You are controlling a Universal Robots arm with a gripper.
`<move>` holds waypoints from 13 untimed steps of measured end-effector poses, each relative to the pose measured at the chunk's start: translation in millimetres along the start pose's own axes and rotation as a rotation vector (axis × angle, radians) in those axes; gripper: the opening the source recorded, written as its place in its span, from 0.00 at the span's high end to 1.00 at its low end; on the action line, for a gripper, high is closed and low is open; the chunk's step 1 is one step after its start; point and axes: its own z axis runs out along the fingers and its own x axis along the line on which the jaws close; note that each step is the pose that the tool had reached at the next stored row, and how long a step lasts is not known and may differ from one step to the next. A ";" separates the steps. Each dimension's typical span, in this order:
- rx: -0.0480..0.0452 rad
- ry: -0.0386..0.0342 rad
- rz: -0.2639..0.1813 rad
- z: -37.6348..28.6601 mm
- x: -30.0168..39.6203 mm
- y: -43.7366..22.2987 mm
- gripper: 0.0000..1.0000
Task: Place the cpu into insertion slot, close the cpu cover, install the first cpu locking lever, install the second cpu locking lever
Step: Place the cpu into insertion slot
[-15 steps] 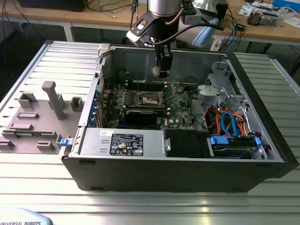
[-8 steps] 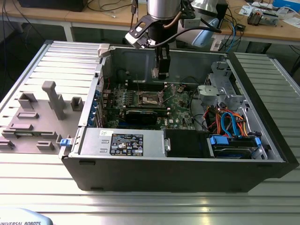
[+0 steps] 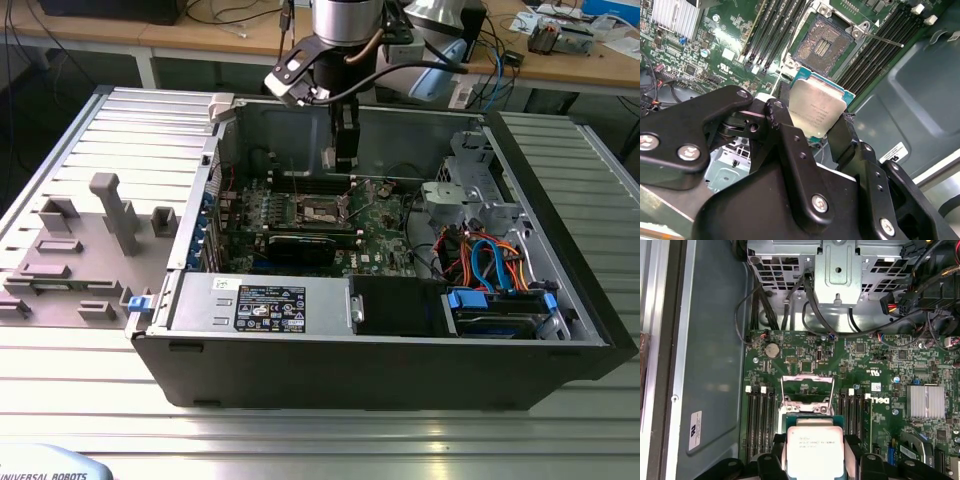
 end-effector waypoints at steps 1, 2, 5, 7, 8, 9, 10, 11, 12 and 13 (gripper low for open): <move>0.0000 0.0001 0.000 0.5 0.0 0.0 0.46; 0.0000 0.0000 0.000 0.6 0.0 -0.1 0.46; 0.0000 0.0001 0.000 1.2 0.0 -0.1 0.46; 0.0001 0.0000 0.000 1.4 0.0 -0.1 0.46; 0.0000 0.0001 0.000 1.6 0.0 -0.1 0.46; -0.0001 0.0001 0.000 1.9 0.0 -0.2 0.46; -0.0001 0.0001 0.000 2.1 0.0 -0.2 0.46; -0.0001 0.0002 0.000 2.5 0.0 -0.2 0.46; -0.0001 0.0001 0.000 2.9 0.0 -0.3 0.46; -0.0001 0.0001 0.000 3.4 0.0 -0.3 0.46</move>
